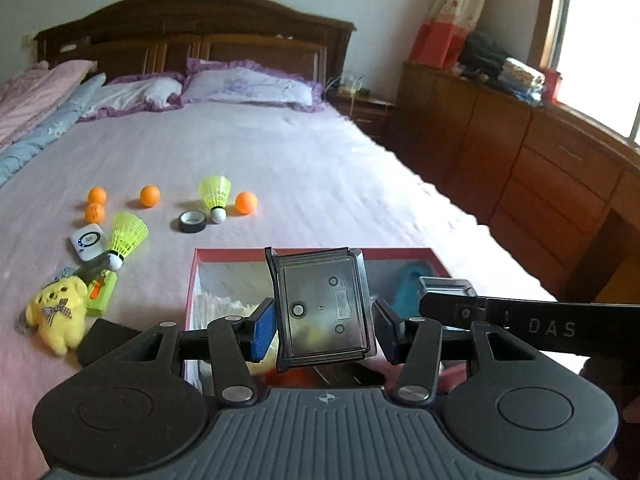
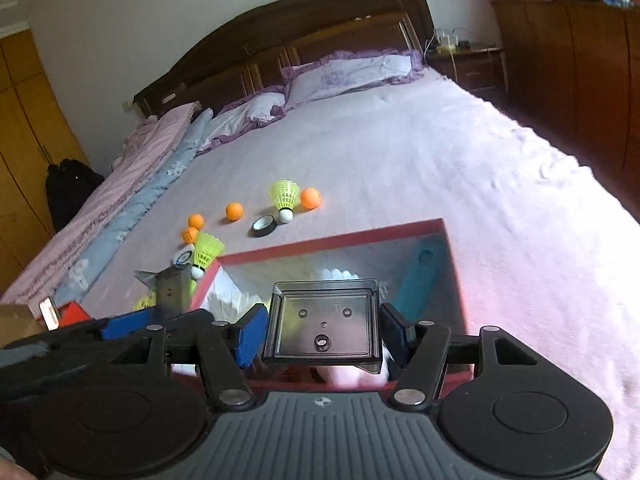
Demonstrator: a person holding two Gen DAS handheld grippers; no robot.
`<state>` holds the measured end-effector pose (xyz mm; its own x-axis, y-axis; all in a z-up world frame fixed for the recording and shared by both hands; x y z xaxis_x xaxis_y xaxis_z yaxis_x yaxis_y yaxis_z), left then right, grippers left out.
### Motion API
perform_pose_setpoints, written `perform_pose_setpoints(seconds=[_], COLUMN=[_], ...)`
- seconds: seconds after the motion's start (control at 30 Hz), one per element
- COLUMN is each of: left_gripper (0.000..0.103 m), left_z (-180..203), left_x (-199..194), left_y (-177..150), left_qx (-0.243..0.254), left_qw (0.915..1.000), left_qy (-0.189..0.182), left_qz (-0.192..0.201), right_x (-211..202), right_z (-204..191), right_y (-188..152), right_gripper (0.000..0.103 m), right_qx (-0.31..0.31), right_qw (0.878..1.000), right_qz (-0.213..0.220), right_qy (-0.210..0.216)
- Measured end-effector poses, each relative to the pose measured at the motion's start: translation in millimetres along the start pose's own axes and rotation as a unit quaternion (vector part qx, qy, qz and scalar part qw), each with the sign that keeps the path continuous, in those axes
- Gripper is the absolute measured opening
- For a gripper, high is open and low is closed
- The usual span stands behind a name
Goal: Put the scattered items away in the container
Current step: 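Open both tools over the box to drop the cases inside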
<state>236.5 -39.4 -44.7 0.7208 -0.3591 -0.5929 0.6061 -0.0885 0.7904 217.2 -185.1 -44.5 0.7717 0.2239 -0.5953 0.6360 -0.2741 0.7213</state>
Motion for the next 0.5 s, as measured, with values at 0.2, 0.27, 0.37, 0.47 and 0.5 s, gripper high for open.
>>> perform_pose_setpoints(seconds=[0.2,0.27,0.37,0.47,0.5], left_gripper=[0.052,0.054,0.067,0.069,0.069], left_z=[-7,-10,-14,-15,-15], left_x=[39,44,41,31,27], left_y=[5,4,2,-2,-3], left_qx=[0.030,0.024,0.009,0.018,0.022], left_qw=[0.9987,0.9982,0.9981,0.9980,0.9979], left_qy=[0.020,0.032,0.035,0.041,0.044], left_qz=[-0.036,-0.045,-0.051,-0.045,-0.042], right_x=[38,44,44,38,34], right_z=[10,12,14,17,19], right_y=[10,12,15,13,9], right_gripper=[0.063,0.064,0.065,0.068,0.068], right_qx=[0.005,-0.005,-0.008,-0.001,0.005], right_qw=[1.000,1.000,0.999,0.999,0.999], right_qz=[-0.011,-0.018,-0.020,-0.010,-0.008], right_qy=[-0.012,-0.024,-0.032,-0.034,-0.035])
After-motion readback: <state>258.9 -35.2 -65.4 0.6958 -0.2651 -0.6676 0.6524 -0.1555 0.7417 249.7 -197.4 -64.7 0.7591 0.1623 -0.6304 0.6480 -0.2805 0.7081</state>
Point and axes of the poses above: each gripper's, at about its wrist camera, not at the fingertips, and x roughly the way its jaws point, z to its right, y to its top, the point moved 10 cm from there along x, roughly the way its jaws point, and after that the axes turned 1 degree about z, right-handed, at the moved point
